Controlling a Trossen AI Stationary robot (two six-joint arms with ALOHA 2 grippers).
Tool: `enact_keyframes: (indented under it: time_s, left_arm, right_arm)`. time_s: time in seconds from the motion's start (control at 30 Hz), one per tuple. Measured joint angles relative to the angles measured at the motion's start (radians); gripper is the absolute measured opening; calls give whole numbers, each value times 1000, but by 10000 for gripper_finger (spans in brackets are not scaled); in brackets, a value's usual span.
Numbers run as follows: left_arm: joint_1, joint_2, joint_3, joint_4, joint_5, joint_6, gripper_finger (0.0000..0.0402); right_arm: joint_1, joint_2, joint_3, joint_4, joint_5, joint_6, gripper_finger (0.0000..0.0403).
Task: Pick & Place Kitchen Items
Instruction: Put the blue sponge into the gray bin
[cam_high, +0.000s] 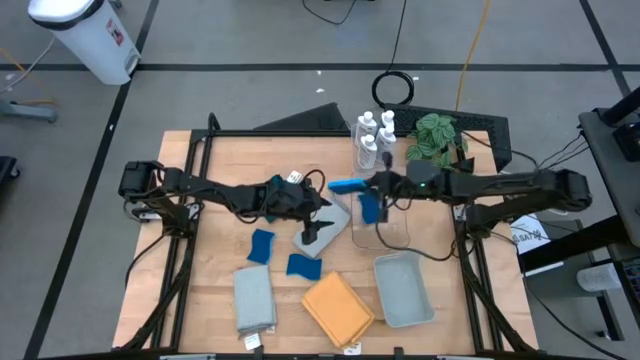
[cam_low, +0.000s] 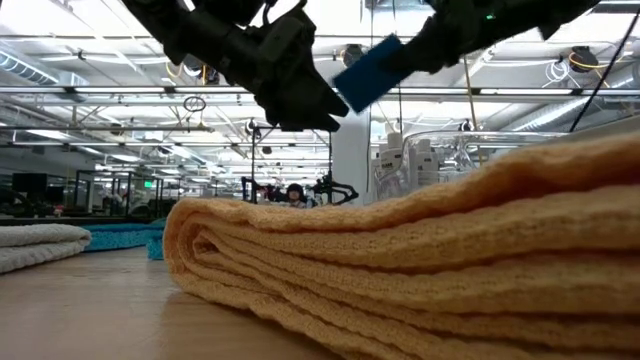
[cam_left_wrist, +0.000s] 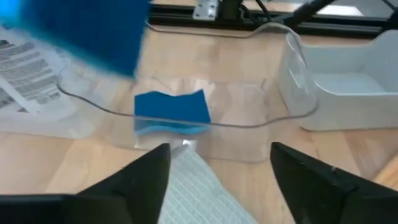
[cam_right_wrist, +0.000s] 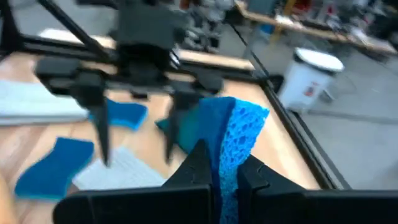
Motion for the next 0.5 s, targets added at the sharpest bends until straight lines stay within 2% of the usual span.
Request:
enact_keyframes:
  time_s: [0.23,0.4,0.5]
  left_arm:
    - [1,0,0,-11,0,-5,330]
    - [0,0,0,-13,1,-24,330]
    - [1,0,0,-13,1,-24,325]
  right_arm:
    - [13,-122,-2,-294,-2,61,2]
    - [13,-146,-2,-439,-2,95,1]
    - [13,-147,-2,-462,2,100,1]
